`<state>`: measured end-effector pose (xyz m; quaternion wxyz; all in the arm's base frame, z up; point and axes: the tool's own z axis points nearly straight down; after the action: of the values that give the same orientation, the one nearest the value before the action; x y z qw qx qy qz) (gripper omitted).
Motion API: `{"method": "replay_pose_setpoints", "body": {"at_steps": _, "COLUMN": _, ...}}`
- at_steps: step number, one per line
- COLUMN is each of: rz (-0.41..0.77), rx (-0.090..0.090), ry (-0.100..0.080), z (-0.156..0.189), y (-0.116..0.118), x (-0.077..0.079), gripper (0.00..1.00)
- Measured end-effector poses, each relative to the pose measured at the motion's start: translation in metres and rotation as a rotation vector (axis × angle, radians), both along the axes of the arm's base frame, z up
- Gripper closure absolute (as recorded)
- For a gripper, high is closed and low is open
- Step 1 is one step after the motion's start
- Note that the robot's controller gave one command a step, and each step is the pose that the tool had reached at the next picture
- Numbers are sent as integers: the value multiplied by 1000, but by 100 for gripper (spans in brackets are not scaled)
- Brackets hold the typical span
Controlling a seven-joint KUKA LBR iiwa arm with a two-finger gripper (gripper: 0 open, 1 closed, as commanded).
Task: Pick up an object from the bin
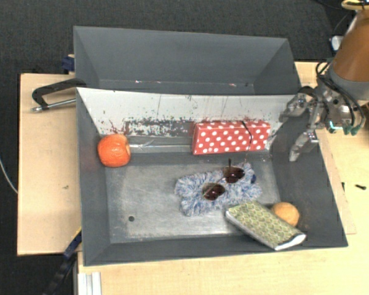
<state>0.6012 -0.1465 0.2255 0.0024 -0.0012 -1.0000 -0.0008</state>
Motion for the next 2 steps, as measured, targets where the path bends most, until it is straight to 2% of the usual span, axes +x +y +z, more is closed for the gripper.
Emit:
{"method": "replay_pose_setpoints", "body": {"at_steps": 1, "rz": 2, "rx": -2, "ry": -9, "z": 5, "y": 1, "x": 2, "gripper": 0}}
{"method": "replay_pose_setpoints", "body": {"at_steps": 2, "rz": 98, "rx": -1, "ry": -11, "z": -81, "y": 56, "x": -8, "gripper": 0}}
